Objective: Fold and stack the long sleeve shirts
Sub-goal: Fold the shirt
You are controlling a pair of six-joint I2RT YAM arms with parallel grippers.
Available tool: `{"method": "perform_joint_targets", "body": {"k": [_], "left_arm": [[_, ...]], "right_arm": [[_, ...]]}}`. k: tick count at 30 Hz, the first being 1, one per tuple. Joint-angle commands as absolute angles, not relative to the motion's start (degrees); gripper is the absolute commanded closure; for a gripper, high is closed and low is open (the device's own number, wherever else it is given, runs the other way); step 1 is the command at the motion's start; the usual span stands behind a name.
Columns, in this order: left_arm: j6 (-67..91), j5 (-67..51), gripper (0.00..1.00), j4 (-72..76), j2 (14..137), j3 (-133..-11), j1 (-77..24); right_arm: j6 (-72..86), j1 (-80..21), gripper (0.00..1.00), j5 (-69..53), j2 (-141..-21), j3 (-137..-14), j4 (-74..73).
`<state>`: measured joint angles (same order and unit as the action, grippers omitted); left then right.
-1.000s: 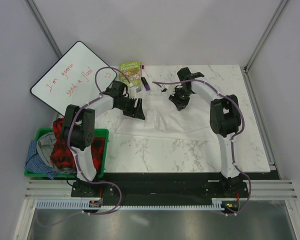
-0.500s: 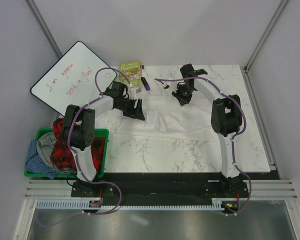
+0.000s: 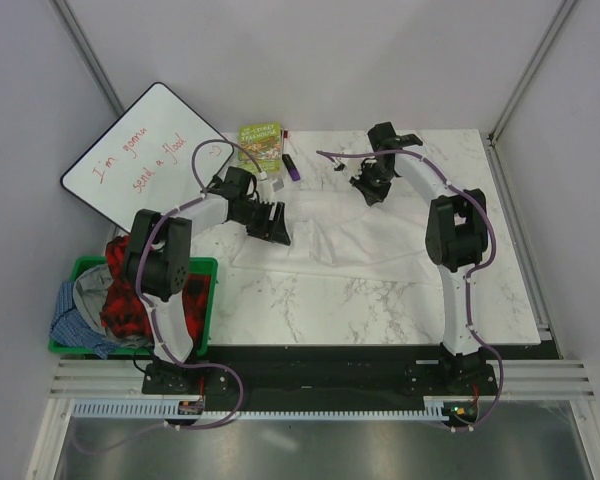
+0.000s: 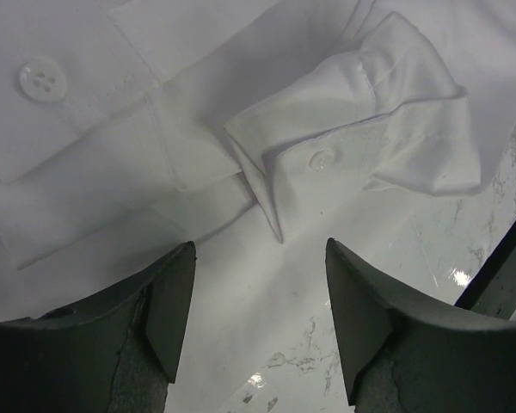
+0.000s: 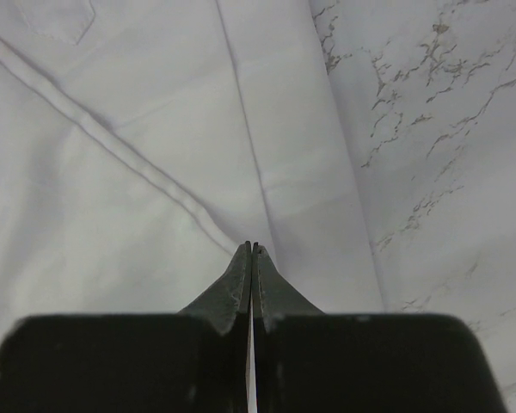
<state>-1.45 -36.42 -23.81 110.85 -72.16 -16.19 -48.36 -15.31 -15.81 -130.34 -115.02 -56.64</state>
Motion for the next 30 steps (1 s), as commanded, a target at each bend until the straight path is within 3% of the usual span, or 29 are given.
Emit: {"method": "perform_joint_targets", "body": {"k": [1,30], "left_arm": [[1.3,-39.7,0.32,-19.3,109.6,-70.5,-17.1],[7.7,-42.0,0.47,-11.0,115.6,-71.6,-19.2]], "right_arm": [[-47.7,-15.3,1.0,-18.6,-127.7,-116.2,-57.0],[-47.9,-15.3,1.0,-18.0,-130.2,-114.8,-57.3]]}}
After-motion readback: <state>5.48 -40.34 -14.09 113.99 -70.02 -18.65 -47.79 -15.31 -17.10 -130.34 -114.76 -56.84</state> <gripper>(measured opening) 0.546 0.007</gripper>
